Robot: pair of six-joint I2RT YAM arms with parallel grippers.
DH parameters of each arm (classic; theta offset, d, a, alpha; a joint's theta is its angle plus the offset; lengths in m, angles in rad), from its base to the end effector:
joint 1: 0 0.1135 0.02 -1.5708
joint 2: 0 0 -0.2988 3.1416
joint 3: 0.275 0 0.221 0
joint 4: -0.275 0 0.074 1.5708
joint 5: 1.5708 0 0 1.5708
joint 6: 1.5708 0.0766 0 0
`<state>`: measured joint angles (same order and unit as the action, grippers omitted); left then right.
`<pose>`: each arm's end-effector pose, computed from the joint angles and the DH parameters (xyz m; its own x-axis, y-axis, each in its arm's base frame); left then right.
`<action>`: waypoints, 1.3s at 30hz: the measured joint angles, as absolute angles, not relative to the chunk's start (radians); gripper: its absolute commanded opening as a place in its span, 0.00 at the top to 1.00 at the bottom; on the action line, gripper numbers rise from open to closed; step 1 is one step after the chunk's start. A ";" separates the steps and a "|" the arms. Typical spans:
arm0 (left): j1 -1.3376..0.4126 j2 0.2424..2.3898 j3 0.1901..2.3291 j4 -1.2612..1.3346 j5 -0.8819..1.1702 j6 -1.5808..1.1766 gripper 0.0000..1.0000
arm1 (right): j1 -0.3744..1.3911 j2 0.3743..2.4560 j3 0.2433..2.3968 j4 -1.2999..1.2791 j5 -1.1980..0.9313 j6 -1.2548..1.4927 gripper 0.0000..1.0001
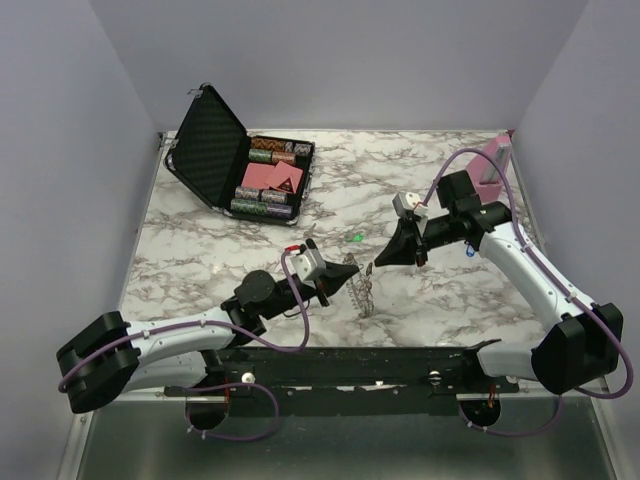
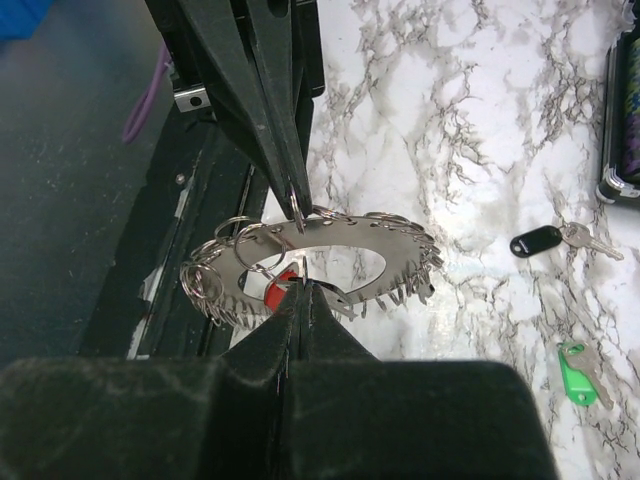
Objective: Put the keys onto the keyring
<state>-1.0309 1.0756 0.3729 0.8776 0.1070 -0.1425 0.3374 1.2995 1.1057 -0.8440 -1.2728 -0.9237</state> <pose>0.1097 -0.1989 0.3109 -0.0402 -0.2075 -0.9774 0.9104 0.3954 -0.1214 0.1732 0.1384 0.3362 -0.0468 -0.2646 -0.9632 -0.9833 -0.1574 0.0910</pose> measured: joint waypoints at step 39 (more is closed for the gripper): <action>-1.018 1.131 0.357 0.980 0.154 -0.236 1.00 | 0.346 1.299 1.091 -0.855 -1.310 -0.938 1.00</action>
<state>-1.0183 1.1305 0.3569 0.9798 0.1543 -0.2359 0.3462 1.2995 1.0908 -0.8551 -1.3098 -0.9379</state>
